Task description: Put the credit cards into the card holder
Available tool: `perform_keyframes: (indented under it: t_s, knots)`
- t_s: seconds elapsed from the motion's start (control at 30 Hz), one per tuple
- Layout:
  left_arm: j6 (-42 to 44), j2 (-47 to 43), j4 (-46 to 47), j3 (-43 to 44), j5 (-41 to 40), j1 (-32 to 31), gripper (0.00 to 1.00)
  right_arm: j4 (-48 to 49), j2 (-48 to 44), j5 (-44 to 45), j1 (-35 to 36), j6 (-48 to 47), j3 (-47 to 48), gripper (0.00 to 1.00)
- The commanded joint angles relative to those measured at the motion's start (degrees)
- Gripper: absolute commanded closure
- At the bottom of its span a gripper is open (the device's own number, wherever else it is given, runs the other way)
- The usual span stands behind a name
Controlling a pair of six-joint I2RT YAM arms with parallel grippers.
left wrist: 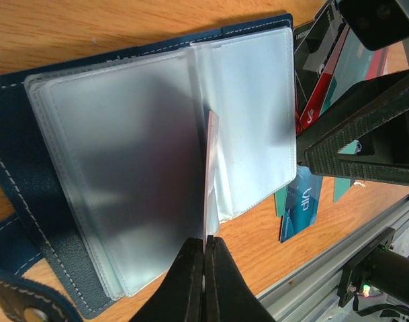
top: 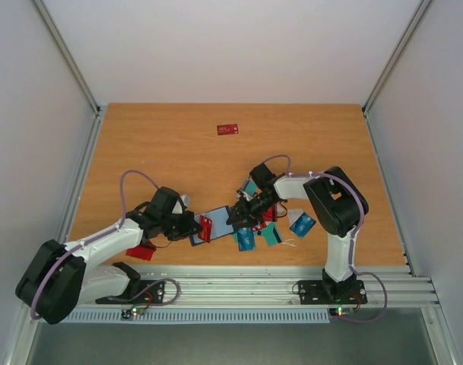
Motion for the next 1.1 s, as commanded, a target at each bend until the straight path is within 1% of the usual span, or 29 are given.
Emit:
perform_keyframes:
  t_s: [0.0, 0.23, 0.43, 0.77, 1.07]
  knots:
    - [1.32, -0.25, 0.25, -0.21, -2.53, 0.17, 1.00, -0.73, -1.77, 0.68, 0.55, 0.17, -0.92, 0.68]
    - [1.32, -0.57, 0.30, -0.09, -3.39, 0.16, 1.00, -0.81, -1.85, 0.59, 0.58, 0.11, -1.01, 0.69]
    - [0.72, 2.02, 3.83, -0.39, -2.04, 0.15, 1.00, -0.75, -1.69, 0.42, 0.57, 0.14, -0.97, 0.69]
    - [-0.17, 4.48, 7.09, -0.01, -0.79, 0.15, 1.00, -0.72, -1.42, 0.24, 0.68, 0.26, -0.63, 0.69]
    - [-2.52, 6.53, 9.98, -0.08, -1.14, -0.25, 1.00, -0.74, -1.42, 0.24, 0.63, 0.59, -0.57, 0.69]
